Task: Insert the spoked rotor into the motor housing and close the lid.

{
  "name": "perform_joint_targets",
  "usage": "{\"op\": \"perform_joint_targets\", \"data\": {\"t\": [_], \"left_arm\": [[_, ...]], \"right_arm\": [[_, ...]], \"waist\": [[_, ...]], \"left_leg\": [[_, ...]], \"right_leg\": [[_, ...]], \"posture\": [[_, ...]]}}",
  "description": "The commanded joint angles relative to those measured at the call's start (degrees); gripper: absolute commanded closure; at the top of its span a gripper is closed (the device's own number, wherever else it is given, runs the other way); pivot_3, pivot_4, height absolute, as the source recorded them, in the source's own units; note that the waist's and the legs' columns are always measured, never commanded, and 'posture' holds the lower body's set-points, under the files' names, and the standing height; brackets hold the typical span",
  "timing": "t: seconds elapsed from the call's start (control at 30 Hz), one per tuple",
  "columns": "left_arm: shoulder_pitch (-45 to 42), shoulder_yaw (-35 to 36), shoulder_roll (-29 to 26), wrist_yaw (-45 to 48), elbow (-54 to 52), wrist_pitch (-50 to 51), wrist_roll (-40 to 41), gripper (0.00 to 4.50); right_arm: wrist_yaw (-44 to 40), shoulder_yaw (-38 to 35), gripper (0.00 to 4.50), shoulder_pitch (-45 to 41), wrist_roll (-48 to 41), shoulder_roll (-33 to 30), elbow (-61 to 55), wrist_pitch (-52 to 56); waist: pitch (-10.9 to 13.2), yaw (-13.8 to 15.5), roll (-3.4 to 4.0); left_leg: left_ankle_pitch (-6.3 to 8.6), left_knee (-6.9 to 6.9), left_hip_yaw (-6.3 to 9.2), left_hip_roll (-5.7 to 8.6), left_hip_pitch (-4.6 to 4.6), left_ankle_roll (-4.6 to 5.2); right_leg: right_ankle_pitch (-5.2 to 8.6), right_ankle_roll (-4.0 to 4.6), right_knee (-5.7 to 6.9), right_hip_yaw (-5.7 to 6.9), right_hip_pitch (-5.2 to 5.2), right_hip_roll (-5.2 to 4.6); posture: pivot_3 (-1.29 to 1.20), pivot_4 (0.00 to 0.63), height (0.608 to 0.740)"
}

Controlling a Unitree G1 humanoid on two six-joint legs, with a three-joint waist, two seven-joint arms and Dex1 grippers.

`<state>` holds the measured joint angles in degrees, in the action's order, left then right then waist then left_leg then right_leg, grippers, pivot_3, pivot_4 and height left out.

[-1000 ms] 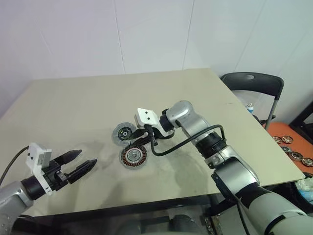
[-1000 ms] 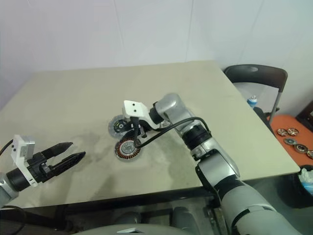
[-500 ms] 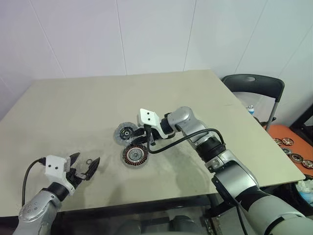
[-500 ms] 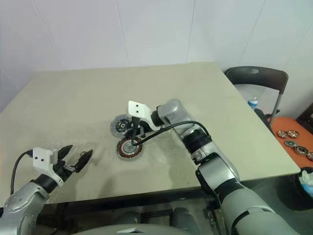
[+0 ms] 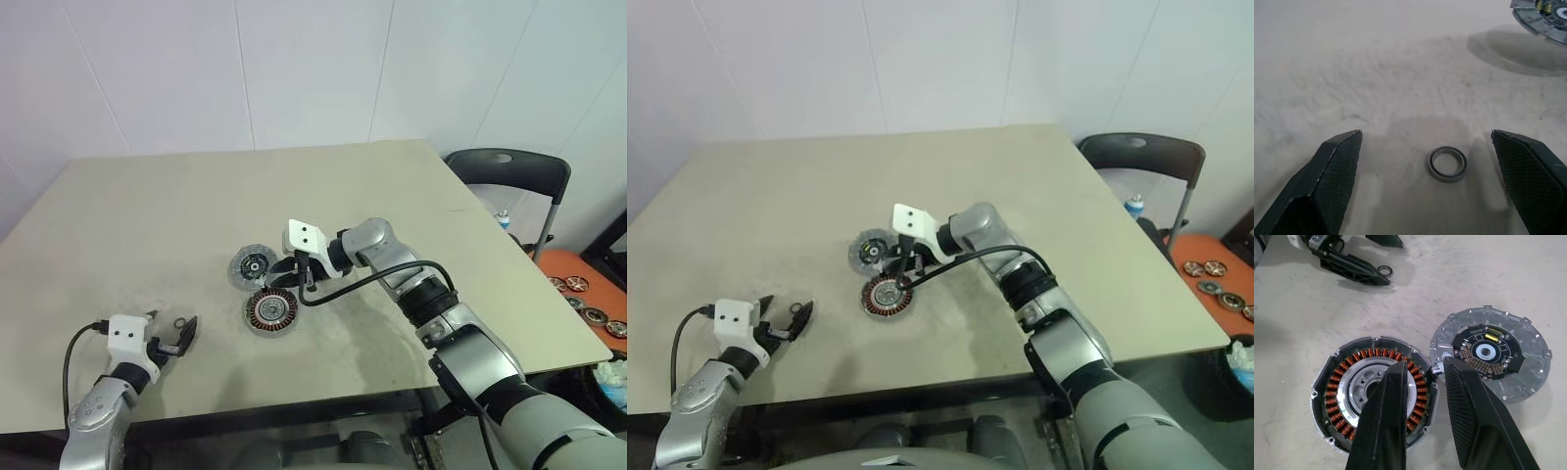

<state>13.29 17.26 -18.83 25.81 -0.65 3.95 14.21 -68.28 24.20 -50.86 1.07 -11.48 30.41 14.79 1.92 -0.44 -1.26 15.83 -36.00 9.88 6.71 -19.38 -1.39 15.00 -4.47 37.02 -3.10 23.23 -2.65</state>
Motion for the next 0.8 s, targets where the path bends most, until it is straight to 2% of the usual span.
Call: {"op": "perform_joint_targets", "data": {"t": [0.03, 0.4, 0.53, 0.8], "left_arm": [[-1.61, -1.63, 0.41, -0.86, 2.56, -1.44, -1.46, 0.0], [0.26, -4.9, -0.76, 2.84, 3.66, 2.97, -0.95, 0.0], [0.26, -4.83, -0.86, 3.47, 3.09, 6.71, 0.84, 0.0], [-0.01, -4.67, -2.78, 5.23, 1.87, 14.23, 3.68, 0.0]], "right_arm": [[0.94, -0.86, 3.26, -0.52, 0.08, -0.32, -2.15, 0.03], [2.26, -1.05, 3.26, -0.8, 0.54, -0.86, -1.71, -0.43], [2.96, -0.78, 3.26, -0.69, 0.63, -0.51, -1.85, -0.4], [3.66, -0.31, 3.26, -0.31, 1.04, 0.01, -1.97, -0.62]], "waist": [[-0.03, 0.22, 0.06], [-0.16, 1.16, 0.39], [-0.39, 1.13, 0.74], [-0.48, 1.15, 0.92]], "left_leg": [[0.0, -0.01, 0.0, 0.0, 0.01, 0.0], [0.02, -0.03, -0.05, 0.01, 0.03, 0.04], [0.08, -0.01, -0.11, 0.01, 0.03, 0.14], [0.2, 0.01, -0.14, 0.02, 0.03, 0.29]], "right_leg": [[0.0, 0.0, 0.0, 0.01, -0.02, 0.0], [-0.01, 0.01, -0.05, 0.0, -0.05, -0.02], [-0.01, 0.01, -0.15, -0.01, -0.05, -0.03], [-0.01, 0.01, -0.42, -0.01, -0.02, -0.02]], "posture": [[0.0, 0.0, 0.74], [0.0, 0.0, 0.74], [0.0, 0.0, 0.74], [0.0, 0.0, 0.74]]}}
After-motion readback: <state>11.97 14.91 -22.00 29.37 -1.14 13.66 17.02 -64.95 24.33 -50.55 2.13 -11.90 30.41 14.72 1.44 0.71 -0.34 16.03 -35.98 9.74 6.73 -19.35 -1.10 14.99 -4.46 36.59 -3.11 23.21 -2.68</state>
